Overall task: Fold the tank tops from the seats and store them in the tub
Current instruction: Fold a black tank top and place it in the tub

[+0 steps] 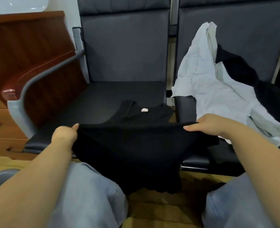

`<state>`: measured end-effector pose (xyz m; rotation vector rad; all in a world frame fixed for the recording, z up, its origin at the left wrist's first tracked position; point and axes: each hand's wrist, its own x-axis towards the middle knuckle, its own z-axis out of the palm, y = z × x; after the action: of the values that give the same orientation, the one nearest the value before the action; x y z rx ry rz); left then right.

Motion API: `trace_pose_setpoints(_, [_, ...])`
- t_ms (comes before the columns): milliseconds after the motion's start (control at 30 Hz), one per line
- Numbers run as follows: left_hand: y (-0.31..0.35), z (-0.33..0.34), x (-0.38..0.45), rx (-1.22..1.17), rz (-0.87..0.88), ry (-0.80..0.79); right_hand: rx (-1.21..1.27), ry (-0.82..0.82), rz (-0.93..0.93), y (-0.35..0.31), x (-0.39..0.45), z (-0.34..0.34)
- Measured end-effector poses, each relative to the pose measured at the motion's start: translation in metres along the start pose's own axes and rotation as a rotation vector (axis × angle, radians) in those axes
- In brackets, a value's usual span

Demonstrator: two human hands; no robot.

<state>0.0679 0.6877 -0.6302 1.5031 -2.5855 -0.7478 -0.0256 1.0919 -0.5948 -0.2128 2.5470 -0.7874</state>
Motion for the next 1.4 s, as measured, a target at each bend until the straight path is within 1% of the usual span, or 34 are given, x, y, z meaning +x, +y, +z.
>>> trace_pose_setpoints(67, [-0.005,0.000,0.006,-0.040,-0.040,-0.012,0.019,-0.019,0.036,0.003,0.001,-0.001])
trace_pose_setpoints(100, [-0.003,0.002,0.007,-0.066,-0.053,-0.043,0.060,-0.027,0.061,0.003,0.002,0.000])
trace_pose_setpoints(200, [0.001,0.011,0.010,-0.041,0.030,-0.081,0.224,-0.044,0.141,-0.003,0.006,0.004])
trace_pose_setpoints(300, [0.012,0.017,0.005,0.037,0.130,-0.107,0.355,-0.051,0.163,-0.008,0.013,0.012])
trace_pose_setpoints(400, [0.026,0.022,-0.002,0.069,0.211,-0.101,0.446,0.014,0.181,-0.014,0.021,0.028])
trace_pose_setpoints(533, [0.043,0.032,-0.017,0.013,0.276,-0.119,0.562,0.053,0.176,-0.026,0.033,0.052])
trace_pose_setpoints(633, [0.058,0.039,-0.030,-0.066,0.297,-0.180,0.609,0.061,0.170,-0.034,0.040,0.065])
trace_pose_setpoints(700, [0.066,0.045,-0.039,-0.153,0.321,-0.233,0.654,0.040,0.164,-0.037,0.043,0.069])
trace_pose_setpoints(833, [0.085,0.059,-0.066,-0.284,0.403,-0.359,0.758,-0.063,0.172,-0.040,0.042,0.070])
trace_pose_setpoints(900, [0.099,0.066,-0.086,-0.354,0.455,-0.500,0.796,-0.115,0.161,-0.041,0.038,0.071])
trace_pose_setpoints(967, [0.111,0.071,-0.106,-0.365,0.532,-0.648,0.814,-0.150,0.153,-0.043,0.033,0.072])
trace_pose_setpoints(1067, [0.120,0.078,-0.121,-0.327,0.633,-0.780,0.814,-0.115,0.184,-0.040,0.030,0.073])
trace_pose_setpoints(1200, [0.120,0.071,-0.120,-0.361,0.625,-0.945,0.856,-0.054,0.231,-0.037,0.028,0.066])
trace_pose_setpoints(1300, [0.116,0.065,-0.121,-0.391,0.651,-0.996,0.899,-0.036,0.220,-0.039,0.024,0.062])
trace_pose_setpoints(1400, [0.113,0.059,-0.122,-0.466,0.646,-1.032,1.023,0.022,0.198,-0.041,0.023,0.059])
